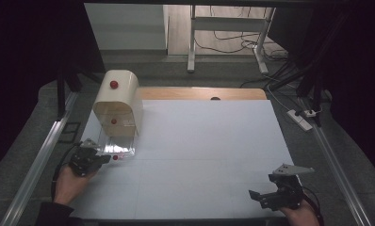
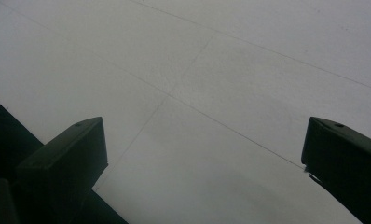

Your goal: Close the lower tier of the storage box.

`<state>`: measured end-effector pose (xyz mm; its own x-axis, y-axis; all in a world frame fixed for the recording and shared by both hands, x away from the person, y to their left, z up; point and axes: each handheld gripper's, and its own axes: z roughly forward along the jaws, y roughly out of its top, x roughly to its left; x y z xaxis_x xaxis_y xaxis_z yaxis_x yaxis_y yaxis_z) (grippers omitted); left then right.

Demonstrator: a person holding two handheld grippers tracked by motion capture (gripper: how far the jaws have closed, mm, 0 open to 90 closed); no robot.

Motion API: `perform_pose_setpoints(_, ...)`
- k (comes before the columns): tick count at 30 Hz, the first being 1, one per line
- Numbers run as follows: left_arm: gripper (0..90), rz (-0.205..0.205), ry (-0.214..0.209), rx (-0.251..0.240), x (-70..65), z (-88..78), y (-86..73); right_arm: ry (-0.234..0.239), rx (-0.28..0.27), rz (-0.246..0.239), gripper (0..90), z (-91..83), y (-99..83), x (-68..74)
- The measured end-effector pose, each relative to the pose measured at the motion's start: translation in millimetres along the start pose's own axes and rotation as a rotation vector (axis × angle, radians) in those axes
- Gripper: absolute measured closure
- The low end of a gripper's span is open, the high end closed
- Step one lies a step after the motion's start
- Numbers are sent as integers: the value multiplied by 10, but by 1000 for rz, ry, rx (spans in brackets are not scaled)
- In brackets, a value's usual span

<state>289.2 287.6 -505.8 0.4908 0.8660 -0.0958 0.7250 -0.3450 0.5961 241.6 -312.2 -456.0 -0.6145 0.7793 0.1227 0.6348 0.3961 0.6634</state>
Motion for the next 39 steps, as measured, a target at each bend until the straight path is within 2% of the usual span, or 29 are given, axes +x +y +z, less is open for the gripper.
perform_pose_setpoints(14,889,-25,3,-28,57,34,82,0,-2,0,2,-2,-1,-1)
perform_pose_setpoints(21,889,-22,14,-34,90,71,139,0,0,0,2,0,-1,-3)
perform_pose_setpoints(26,889,-40,2,-49,144,104,185,0,1,0,2,0,-1,-3)
perform_pose_setpoints(39,889,-37,18,-51,191,197,306,1,7,-7,3,9,3,4)
